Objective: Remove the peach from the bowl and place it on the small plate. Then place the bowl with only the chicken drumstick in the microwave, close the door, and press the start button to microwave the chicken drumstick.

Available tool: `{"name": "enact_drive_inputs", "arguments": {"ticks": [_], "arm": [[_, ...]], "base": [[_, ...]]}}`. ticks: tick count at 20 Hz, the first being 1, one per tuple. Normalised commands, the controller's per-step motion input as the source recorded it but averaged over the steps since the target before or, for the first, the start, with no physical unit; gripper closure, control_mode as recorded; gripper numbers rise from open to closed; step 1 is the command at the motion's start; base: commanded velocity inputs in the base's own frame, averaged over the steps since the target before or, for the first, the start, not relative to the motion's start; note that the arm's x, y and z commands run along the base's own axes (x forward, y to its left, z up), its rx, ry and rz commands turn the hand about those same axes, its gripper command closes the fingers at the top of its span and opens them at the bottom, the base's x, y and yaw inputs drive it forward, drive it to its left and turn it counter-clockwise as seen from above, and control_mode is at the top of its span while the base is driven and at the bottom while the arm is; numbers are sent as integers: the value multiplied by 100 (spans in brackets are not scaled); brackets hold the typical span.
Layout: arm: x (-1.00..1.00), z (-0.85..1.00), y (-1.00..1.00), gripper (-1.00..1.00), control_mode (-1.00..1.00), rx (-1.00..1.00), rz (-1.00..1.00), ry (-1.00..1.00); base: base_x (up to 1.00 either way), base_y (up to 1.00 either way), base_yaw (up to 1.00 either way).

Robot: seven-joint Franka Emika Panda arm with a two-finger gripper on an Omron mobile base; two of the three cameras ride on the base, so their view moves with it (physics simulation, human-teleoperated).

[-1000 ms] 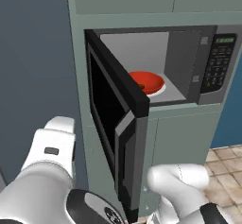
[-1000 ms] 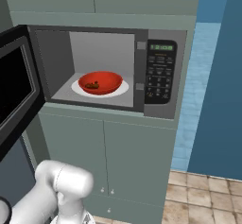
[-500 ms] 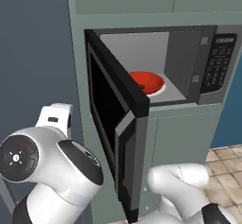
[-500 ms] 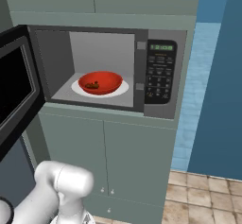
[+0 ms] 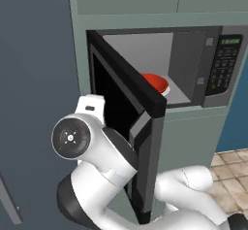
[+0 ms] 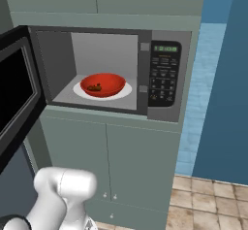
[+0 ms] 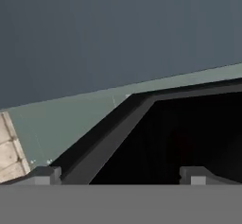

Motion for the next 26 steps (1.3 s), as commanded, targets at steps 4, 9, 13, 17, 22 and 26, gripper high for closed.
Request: {"name": "enact_drive_inputs", "arguments": {"ticks": [4, 9, 13, 17, 22, 26], "arm": [[5, 25, -97, -100, -100, 0, 0, -13], [45, 24, -97, -100, -100, 0, 0, -6], [78, 24, -79, -100, -100, 1, 0, 0], [81, 11, -49, -100, -100, 2, 0, 0], [70, 5, -33, -100, -100, 2, 0, 0], [68, 12, -38, -100, -100, 2, 0, 0]], "base": [[0, 0, 0], [0, 0, 0], [0, 0, 0], [0, 0, 0], [0, 0, 0], [0, 0, 0]]}}
